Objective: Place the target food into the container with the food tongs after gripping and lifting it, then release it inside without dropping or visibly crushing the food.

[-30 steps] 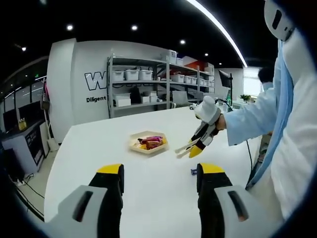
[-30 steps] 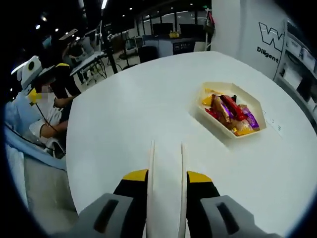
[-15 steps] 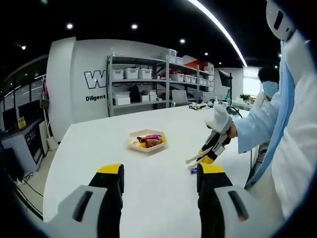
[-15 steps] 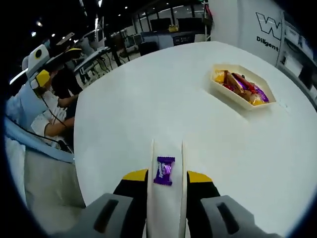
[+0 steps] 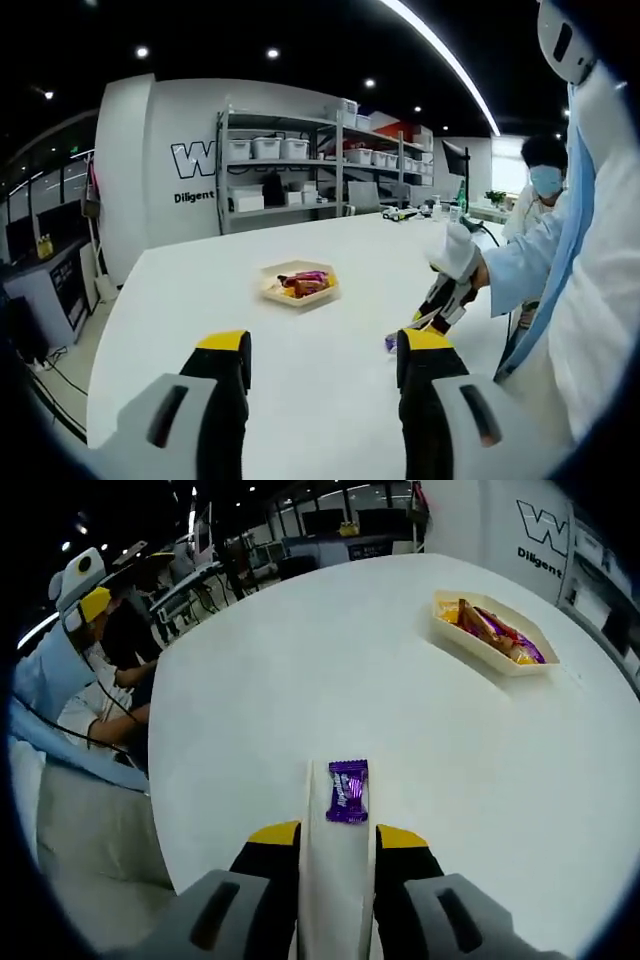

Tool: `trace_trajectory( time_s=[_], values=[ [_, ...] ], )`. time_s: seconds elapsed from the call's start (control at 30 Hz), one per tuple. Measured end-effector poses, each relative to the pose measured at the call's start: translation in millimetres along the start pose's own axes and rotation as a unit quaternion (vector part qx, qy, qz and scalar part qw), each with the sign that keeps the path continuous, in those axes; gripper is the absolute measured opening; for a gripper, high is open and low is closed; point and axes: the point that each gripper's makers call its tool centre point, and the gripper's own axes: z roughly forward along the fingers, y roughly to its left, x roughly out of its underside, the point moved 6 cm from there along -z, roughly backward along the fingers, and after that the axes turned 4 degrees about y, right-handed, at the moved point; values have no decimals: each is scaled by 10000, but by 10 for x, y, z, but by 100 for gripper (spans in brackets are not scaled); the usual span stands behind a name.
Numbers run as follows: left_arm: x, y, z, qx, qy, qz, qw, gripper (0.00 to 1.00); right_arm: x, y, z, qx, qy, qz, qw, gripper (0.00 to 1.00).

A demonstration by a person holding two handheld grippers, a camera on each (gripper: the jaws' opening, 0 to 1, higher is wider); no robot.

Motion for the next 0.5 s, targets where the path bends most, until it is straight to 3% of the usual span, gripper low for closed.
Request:
trace_trajectory(
  time_s=[0.27,0.5],
  values=[
    [-48,9,29,29,-25,40,10000,57,30,-16,-14,129,119,-318,9993,15],
    [-48,13,35,34,-20,34,10000,57,-23,-24,-55,104,23,-323,9994,13]
  ],
)
